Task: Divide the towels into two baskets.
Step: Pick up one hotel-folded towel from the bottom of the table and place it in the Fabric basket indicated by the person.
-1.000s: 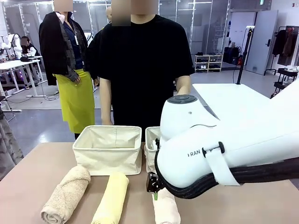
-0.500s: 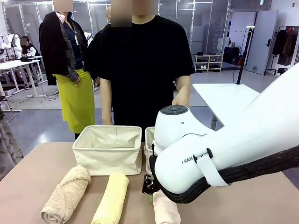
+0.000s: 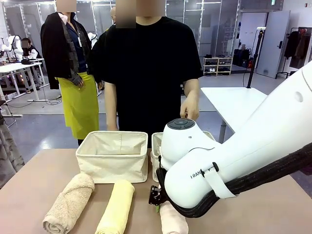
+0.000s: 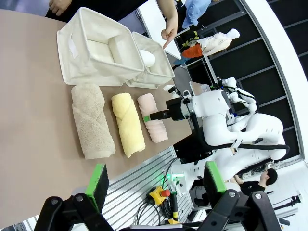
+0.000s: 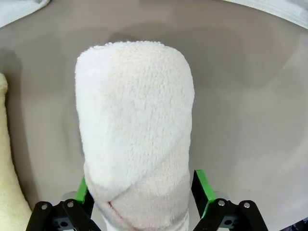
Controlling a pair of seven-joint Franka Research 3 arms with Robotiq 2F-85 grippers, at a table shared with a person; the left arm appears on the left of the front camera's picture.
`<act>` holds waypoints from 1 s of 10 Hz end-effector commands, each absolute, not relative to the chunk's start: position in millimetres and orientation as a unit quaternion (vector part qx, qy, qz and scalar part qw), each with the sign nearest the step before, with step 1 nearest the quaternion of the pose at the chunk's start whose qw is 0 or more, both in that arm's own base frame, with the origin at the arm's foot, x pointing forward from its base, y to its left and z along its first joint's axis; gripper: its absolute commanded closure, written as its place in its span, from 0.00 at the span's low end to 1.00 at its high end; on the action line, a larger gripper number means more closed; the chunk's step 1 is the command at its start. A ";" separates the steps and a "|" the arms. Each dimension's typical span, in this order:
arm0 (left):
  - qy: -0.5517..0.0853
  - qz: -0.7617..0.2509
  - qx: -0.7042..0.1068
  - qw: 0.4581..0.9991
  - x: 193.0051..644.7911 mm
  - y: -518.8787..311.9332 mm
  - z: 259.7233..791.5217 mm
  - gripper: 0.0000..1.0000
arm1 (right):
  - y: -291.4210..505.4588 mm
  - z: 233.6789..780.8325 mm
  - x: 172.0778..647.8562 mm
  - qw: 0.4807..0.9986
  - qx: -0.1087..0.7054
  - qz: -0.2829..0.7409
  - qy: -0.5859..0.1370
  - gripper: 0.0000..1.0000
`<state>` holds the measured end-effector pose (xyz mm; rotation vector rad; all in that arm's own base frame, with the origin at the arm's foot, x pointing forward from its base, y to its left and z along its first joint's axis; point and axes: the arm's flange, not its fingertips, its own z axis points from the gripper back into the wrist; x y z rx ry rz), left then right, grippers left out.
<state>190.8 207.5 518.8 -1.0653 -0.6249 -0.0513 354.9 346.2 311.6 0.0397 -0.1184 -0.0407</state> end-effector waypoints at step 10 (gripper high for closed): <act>-0.296 -0.027 -0.505 0.811 188.4 208.1 521.2 0.00 | 347.2 406.3 349.0 0.988 0.016 0.056 -0.145 0.44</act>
